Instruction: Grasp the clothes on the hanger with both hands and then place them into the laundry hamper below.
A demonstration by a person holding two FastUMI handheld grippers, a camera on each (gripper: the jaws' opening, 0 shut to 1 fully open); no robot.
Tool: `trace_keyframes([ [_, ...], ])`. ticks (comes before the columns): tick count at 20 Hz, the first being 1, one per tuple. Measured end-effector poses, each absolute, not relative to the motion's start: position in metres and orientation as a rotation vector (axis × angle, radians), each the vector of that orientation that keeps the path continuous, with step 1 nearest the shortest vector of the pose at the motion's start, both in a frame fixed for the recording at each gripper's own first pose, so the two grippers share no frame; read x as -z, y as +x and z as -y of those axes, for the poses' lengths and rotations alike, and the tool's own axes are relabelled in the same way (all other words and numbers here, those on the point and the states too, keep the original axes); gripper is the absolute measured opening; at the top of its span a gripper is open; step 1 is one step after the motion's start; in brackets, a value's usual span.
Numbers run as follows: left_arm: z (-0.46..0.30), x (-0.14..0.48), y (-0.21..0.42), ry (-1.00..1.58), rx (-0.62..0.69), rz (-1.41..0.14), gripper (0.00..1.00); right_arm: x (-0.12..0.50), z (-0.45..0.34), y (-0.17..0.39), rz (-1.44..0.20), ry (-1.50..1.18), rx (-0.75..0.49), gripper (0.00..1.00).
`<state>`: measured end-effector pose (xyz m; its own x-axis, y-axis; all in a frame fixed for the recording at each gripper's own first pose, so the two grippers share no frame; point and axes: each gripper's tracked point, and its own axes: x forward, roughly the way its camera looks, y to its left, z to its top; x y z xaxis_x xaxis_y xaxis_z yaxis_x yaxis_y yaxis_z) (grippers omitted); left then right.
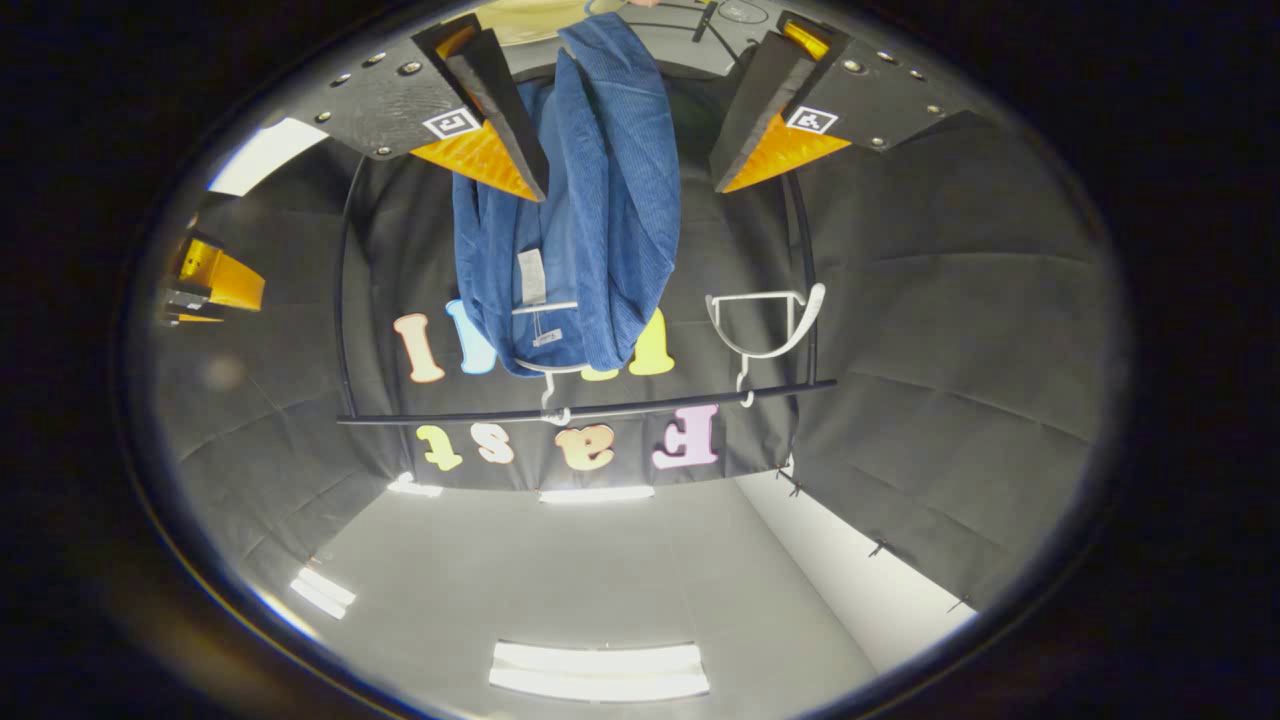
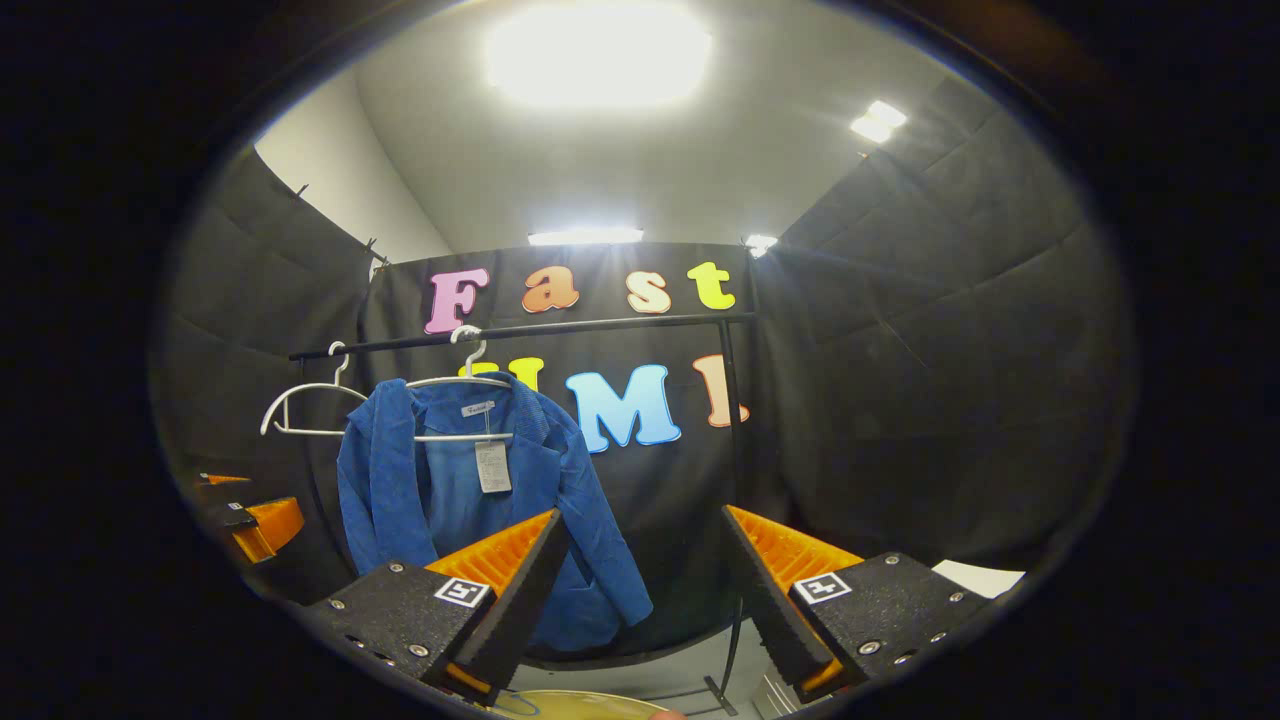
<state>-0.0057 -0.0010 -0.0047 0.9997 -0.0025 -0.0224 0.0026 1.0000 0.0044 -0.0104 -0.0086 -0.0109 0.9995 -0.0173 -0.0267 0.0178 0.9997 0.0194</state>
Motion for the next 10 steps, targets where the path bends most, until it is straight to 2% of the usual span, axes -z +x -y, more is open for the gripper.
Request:
trace_keyframes([
  [10, -0.009, 0.002, -0.013, 0.013, -0.004, -0.02, 0.99, 0.006, -0.004, -0.011, -0.014, 0.01, -0.001, 0.94],
])
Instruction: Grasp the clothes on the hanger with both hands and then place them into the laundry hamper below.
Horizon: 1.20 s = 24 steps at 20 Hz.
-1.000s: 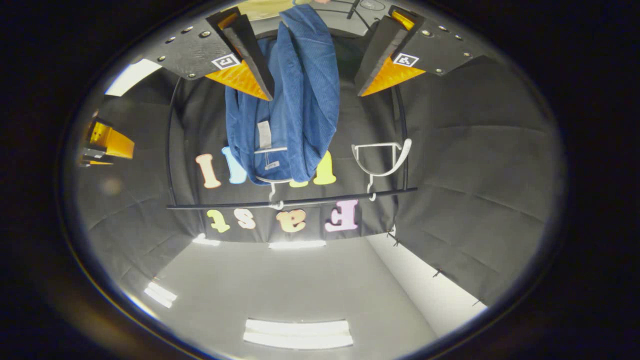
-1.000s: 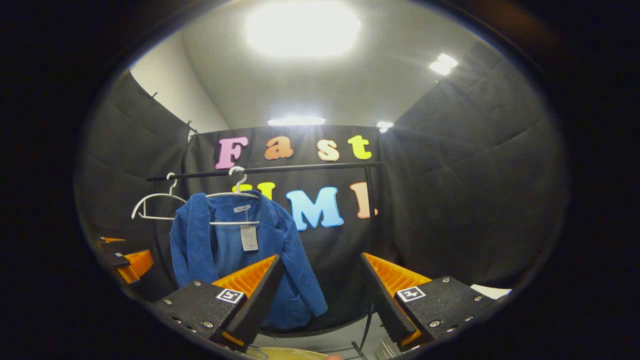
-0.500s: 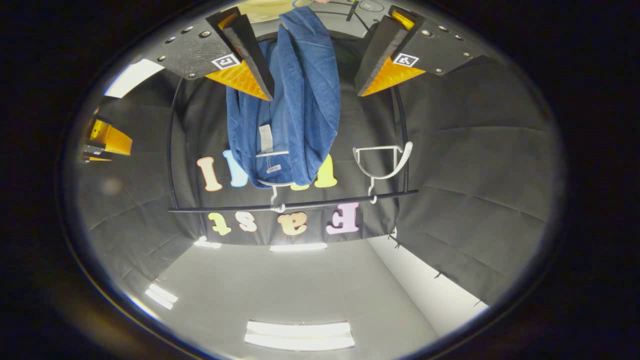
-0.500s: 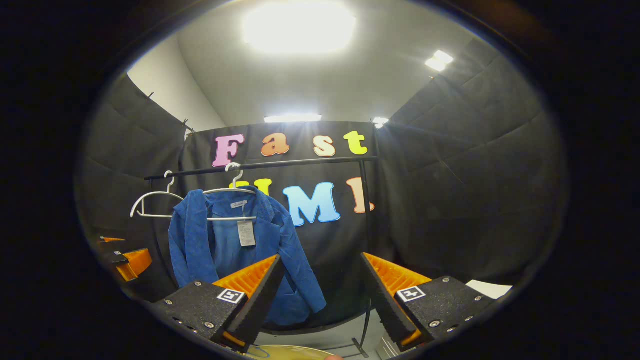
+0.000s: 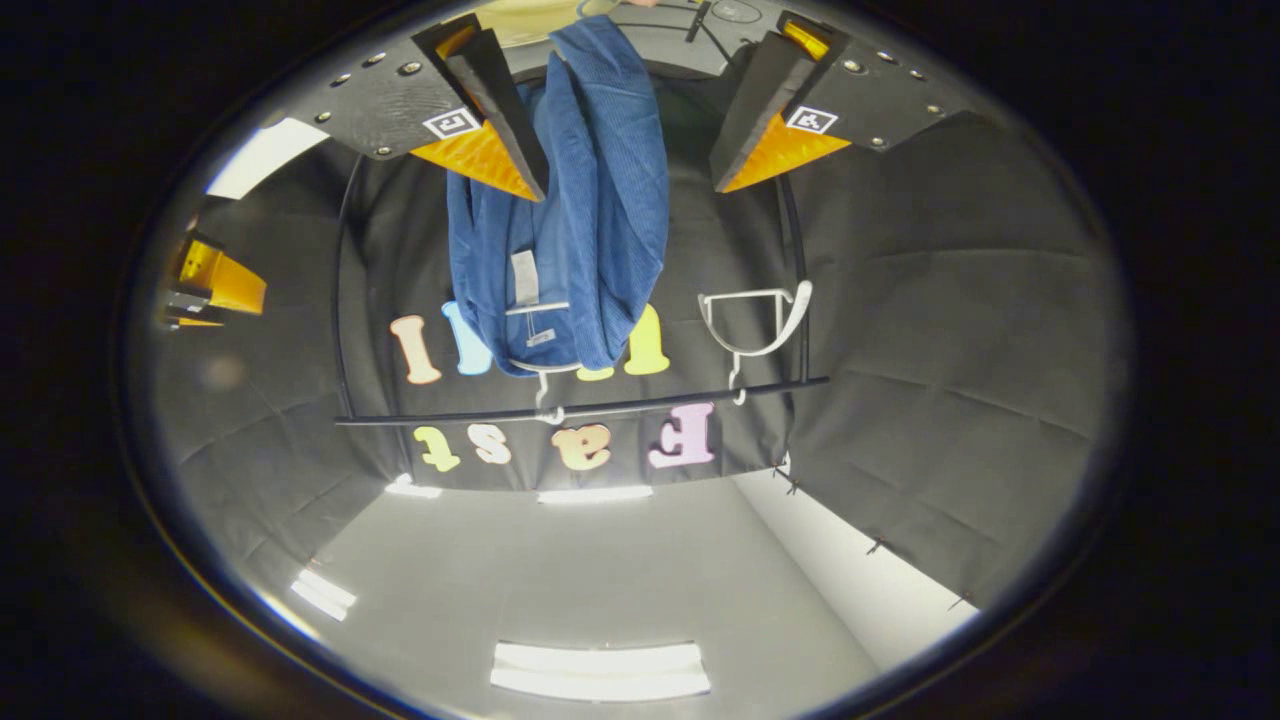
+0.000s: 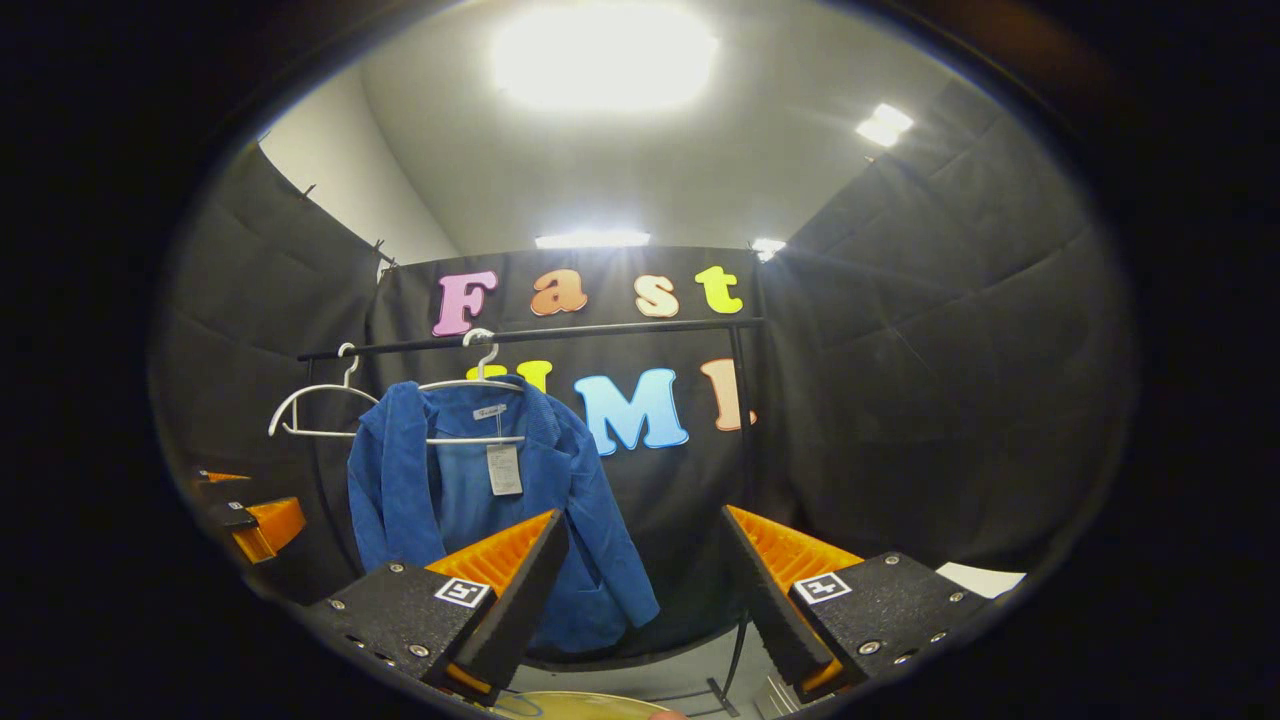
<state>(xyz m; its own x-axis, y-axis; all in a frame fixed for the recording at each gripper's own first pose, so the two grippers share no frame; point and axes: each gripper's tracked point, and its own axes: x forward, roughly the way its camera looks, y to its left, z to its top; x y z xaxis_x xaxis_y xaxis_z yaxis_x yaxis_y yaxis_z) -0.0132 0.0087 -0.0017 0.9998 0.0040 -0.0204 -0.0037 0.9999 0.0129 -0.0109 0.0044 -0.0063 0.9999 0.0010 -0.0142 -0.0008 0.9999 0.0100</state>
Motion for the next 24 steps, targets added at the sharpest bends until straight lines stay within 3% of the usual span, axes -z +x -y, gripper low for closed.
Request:
trace_keyframes([
  [12, -0.003, -0.029, 0.025, 0.04, -0.019, -0.002, 0.99, -0.019, -0.03, 0.043, 0.019, 0.01, -0.091, 0.94],
  [13, -0.002, -0.032, 0.029, 0.04, -0.023, -0.004, 0.94, -0.02, -0.032, 0.05, 0.023, 0.01, -0.102, 0.94],
  [17, 0.007, -0.037, 0.053, 0.034, -0.04, -0.014, 0.94, -0.025, -0.044, 0.08, 0.027, 0.016, -0.151, 0.94],
  [23, 0.018, -0.049, 0.089, 0.039, -0.071, 0.003, 0.94, -0.023, -0.063, 0.13, 0.023, 0.025, -0.225, 0.94],
  [24, 0.021, -0.048, 0.094, 0.036, -0.074, 0.0, 0.99, -0.022, -0.067, 0.137, 0.019, 0.029, -0.237, 0.94],
])
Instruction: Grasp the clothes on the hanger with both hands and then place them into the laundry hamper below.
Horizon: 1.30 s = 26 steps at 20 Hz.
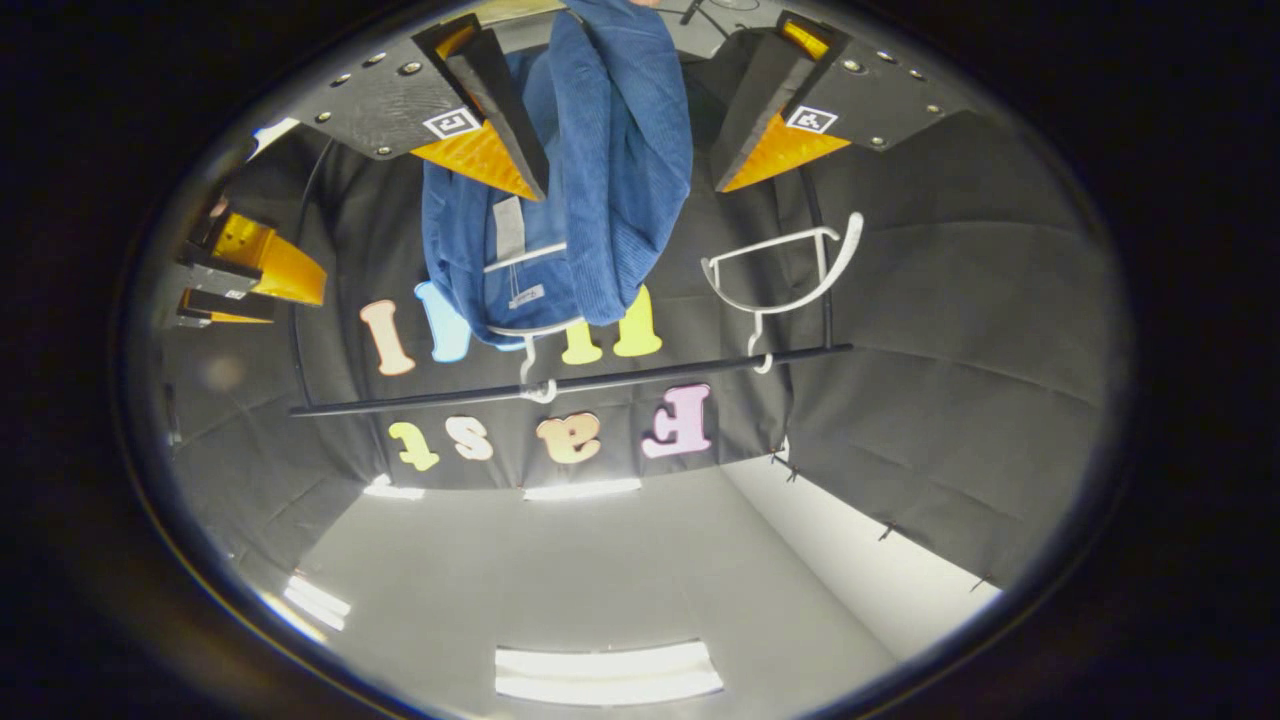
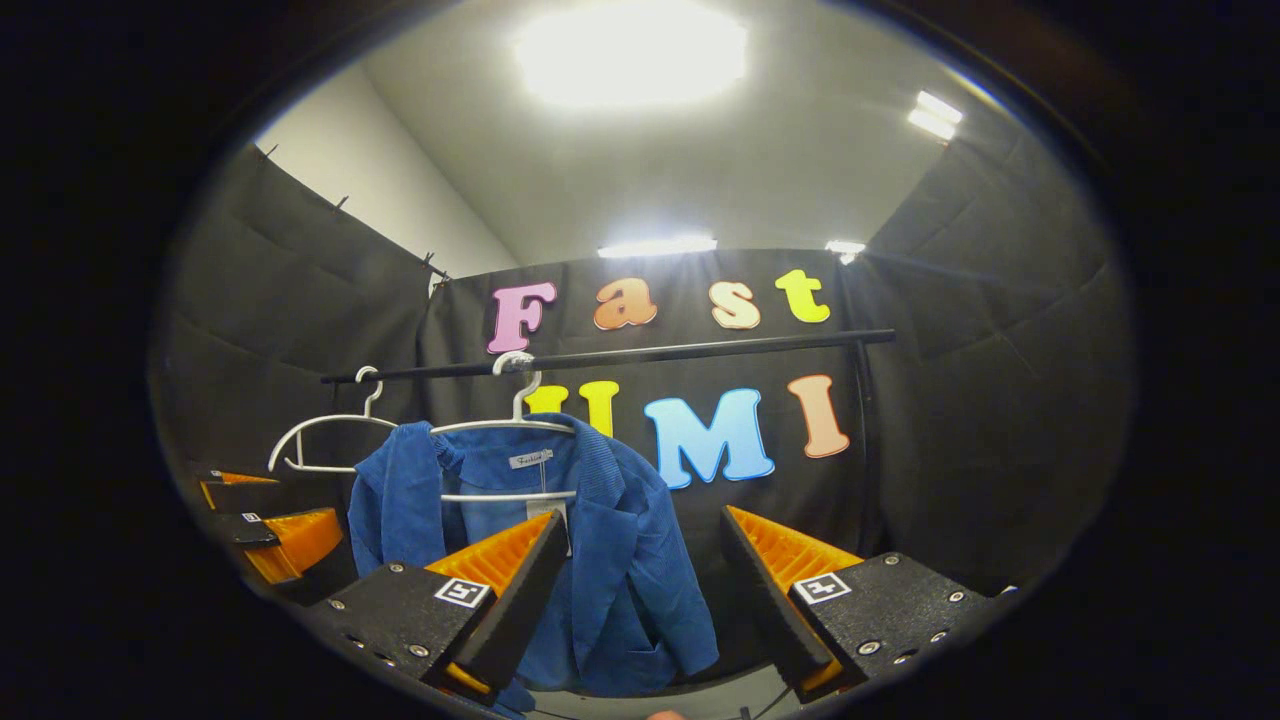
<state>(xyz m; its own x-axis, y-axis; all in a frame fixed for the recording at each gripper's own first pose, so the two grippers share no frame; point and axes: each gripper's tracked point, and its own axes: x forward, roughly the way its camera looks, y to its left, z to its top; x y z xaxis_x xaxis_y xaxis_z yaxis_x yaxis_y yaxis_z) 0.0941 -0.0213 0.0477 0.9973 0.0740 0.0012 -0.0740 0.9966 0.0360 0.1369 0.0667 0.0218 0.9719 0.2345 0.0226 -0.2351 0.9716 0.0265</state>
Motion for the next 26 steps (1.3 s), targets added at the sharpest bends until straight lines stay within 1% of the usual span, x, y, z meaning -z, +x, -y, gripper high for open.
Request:
trace_keyframes([
  [9, 0.042, -0.037, 0.15, 0.021, -0.109, -0.02, 0.99, -0.002, -0.1, 0.209, -0.038, 0.087, -0.328, 0.94],
  [17, 0.053, 0.001, 0.193, 0.016, -0.154, -0.102, 0.99, 0.04, -0.127, 0.257, -0.106, 0.102, -0.399, 0.94],
  [20, 0.048, 0.019, 0.205, 0.022, -0.19, -0.141, 0.99, 0.058, -0.135, 0.276, -0.135, 0.105, -0.417, 0.94],
  [21, 0.046, 0.025, 0.208, 0.025, -0.201, -0.152, 0.94, 0.065, -0.138, 0.282, -0.148, 0.105, -0.421, 0.94],
  [22, 0.045, 0.031, 0.21, 0.03, -0.209, -0.162, 0.94, 0.073, -0.139, 0.288, -0.167, 0.106, -0.424, 0.94],
  [23, 0.046, 0.036, 0.213, 0.036, -0.214, -0.172, 0.99, 0.081, -0.141, 0.294, -0.185, 0.108, -0.426, 0.94],
  [26, 0.046, 0.047, 0.221, 0.057, -0.233, -0.194, 0.99, 0.101, -0.147, 0.308, -0.22, 0.097, -0.426, 0.94],
])
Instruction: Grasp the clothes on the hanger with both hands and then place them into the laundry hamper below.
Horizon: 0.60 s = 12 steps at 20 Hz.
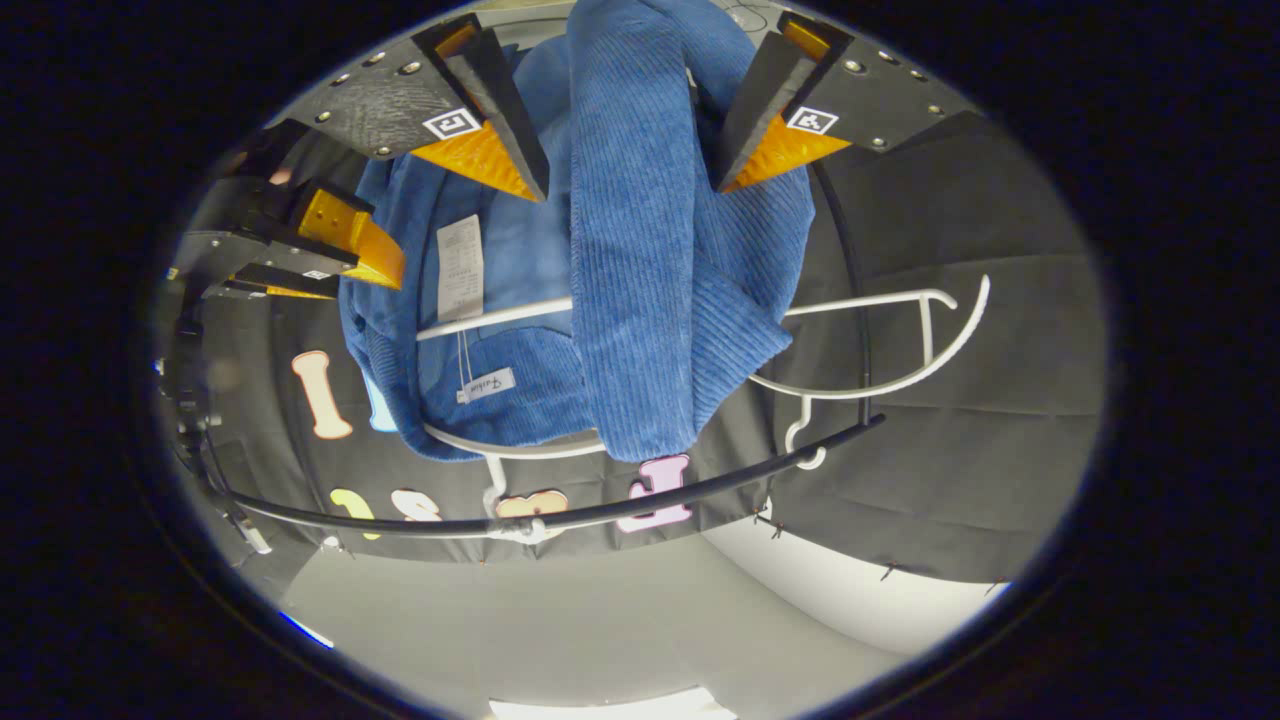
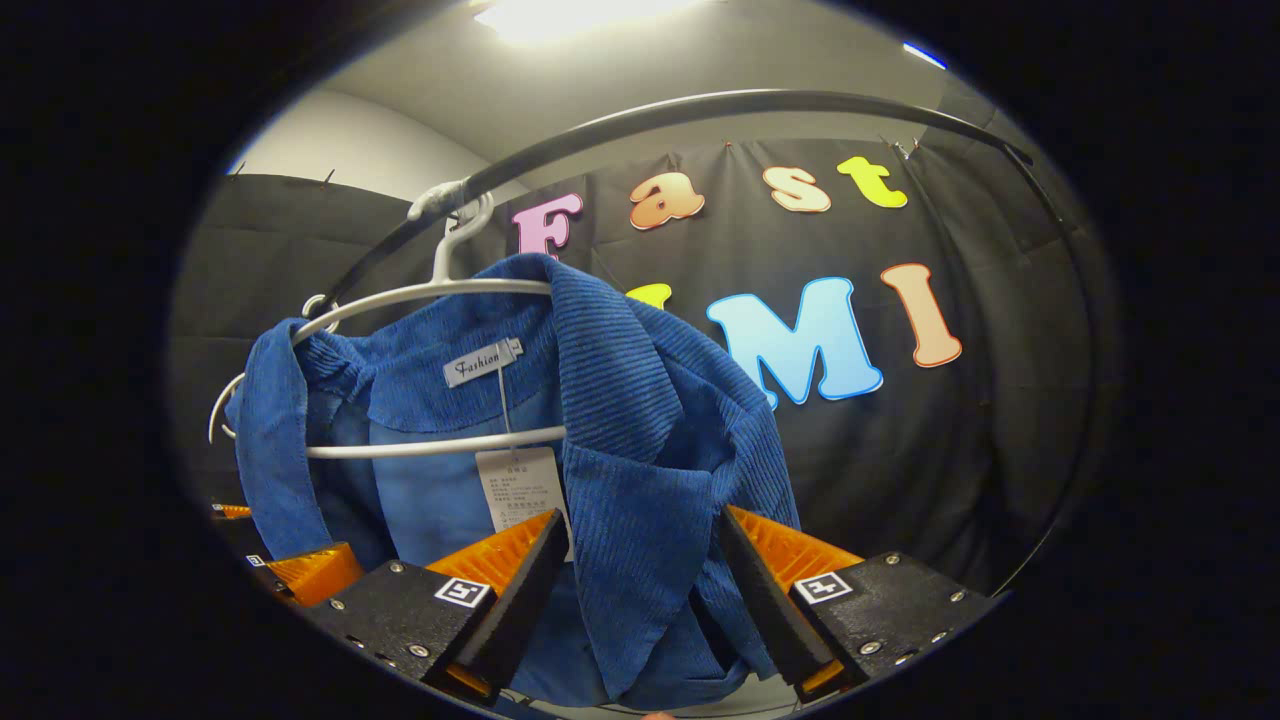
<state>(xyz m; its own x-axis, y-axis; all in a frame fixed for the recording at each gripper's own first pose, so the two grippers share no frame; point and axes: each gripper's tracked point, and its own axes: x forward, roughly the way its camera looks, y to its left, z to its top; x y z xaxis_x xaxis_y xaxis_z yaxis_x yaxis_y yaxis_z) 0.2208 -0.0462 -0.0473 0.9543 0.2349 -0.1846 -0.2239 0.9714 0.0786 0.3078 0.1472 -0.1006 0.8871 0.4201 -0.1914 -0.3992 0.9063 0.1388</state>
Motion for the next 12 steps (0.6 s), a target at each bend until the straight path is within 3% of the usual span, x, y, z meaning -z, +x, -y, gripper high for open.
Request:
trace_keyframes([
  [7, 0.045, 0.067, 0.229, 0.065, -0.272, -0.206, 0.99, 0.125, -0.161, 0.321, -0.238, 0.061, -0.416, 0.95],
  [9, 0.042, 0.074, 0.23, 0.066, -0.297, -0.219, 0.99, 0.13, -0.163, 0.325, -0.245, 0.042, -0.421, 0.87],
  [11, 0.037, 0.079, 0.228, 0.062, -0.306, -0.232, 0.75, 0.131, -0.17, 0.327, -0.241, 0.039, -0.435, 0.74],
  [12, 0.039, 0.083, 0.227, 0.056, -0.289, -0.238, 0.66, 0.13, -0.174, 0.323, -0.237, 0.043, -0.449, 0.53],
])
